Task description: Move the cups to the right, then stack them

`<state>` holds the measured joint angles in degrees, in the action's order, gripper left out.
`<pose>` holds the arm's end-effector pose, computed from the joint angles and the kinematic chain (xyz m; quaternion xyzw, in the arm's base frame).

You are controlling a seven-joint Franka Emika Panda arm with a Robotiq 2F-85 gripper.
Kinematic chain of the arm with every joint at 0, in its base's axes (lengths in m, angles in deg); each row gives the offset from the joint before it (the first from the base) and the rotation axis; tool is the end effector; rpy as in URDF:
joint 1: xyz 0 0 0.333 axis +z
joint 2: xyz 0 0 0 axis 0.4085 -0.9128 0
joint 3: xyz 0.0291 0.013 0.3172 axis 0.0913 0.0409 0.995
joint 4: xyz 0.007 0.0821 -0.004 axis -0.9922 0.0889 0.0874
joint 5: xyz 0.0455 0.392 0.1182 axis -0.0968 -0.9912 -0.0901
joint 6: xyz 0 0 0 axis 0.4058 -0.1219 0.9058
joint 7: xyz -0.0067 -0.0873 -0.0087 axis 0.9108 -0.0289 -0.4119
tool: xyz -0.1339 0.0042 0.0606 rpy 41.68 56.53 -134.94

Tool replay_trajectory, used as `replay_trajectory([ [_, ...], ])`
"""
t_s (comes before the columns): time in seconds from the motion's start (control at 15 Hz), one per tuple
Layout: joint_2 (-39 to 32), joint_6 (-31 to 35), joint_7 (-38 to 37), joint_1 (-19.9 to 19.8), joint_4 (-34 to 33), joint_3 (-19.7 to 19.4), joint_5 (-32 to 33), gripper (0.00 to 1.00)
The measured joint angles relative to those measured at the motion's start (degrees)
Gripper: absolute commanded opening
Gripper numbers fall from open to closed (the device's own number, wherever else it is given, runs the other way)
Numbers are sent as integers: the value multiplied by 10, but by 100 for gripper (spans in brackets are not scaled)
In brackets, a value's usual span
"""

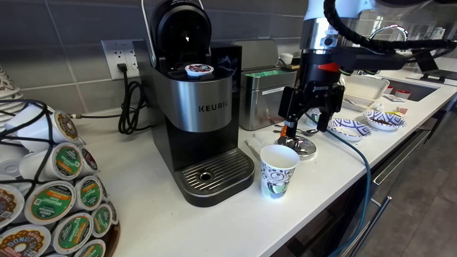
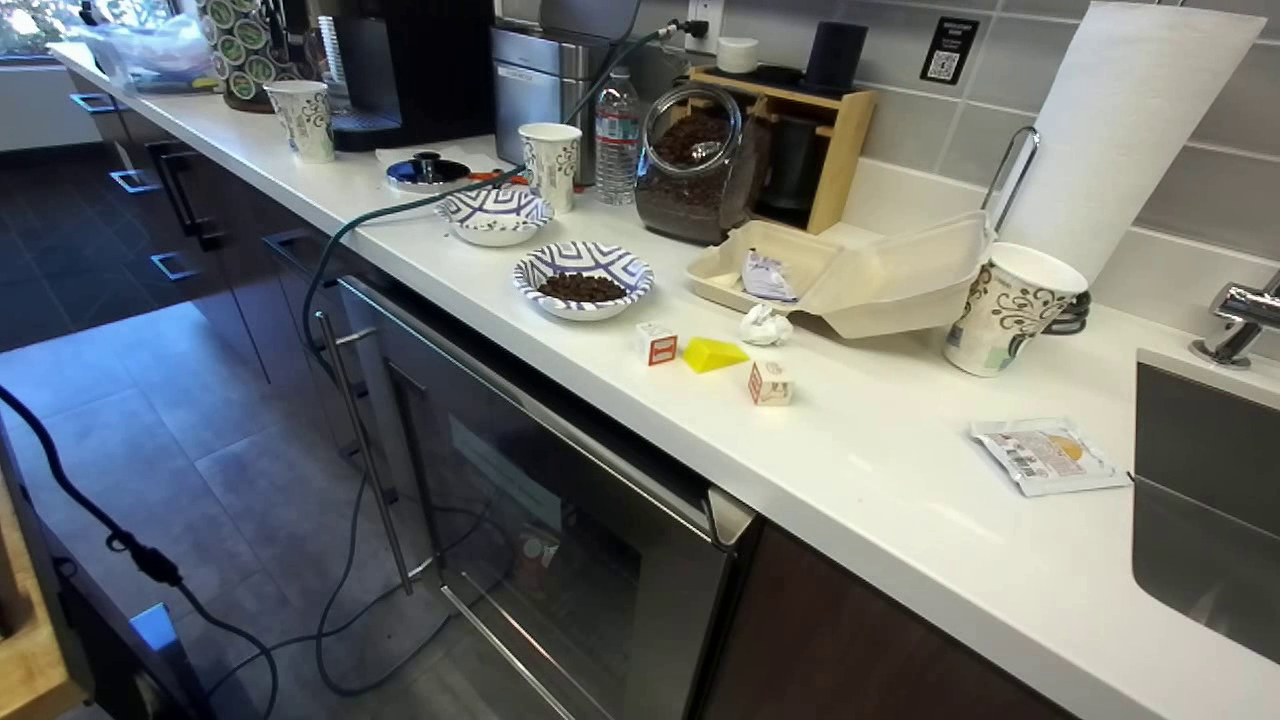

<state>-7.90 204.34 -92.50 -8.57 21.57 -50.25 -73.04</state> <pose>0.5707 0.2801 0.3654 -0.9968 0.0672 0.0310 0.0305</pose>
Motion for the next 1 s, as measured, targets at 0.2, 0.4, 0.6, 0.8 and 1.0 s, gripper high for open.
replay_trajectory([
  [0.2,-19,18,11,9,0,0,14,100],
  [0.4,-41,60,14,10,1,-2,24,100],
  [0.6,-57,80,19,10,1,-5,25,97],
  [0.8,-64,81,24,10,2,-8,25,71],
  [1.0,-66,81,25,10,4,-11,25,45],
])
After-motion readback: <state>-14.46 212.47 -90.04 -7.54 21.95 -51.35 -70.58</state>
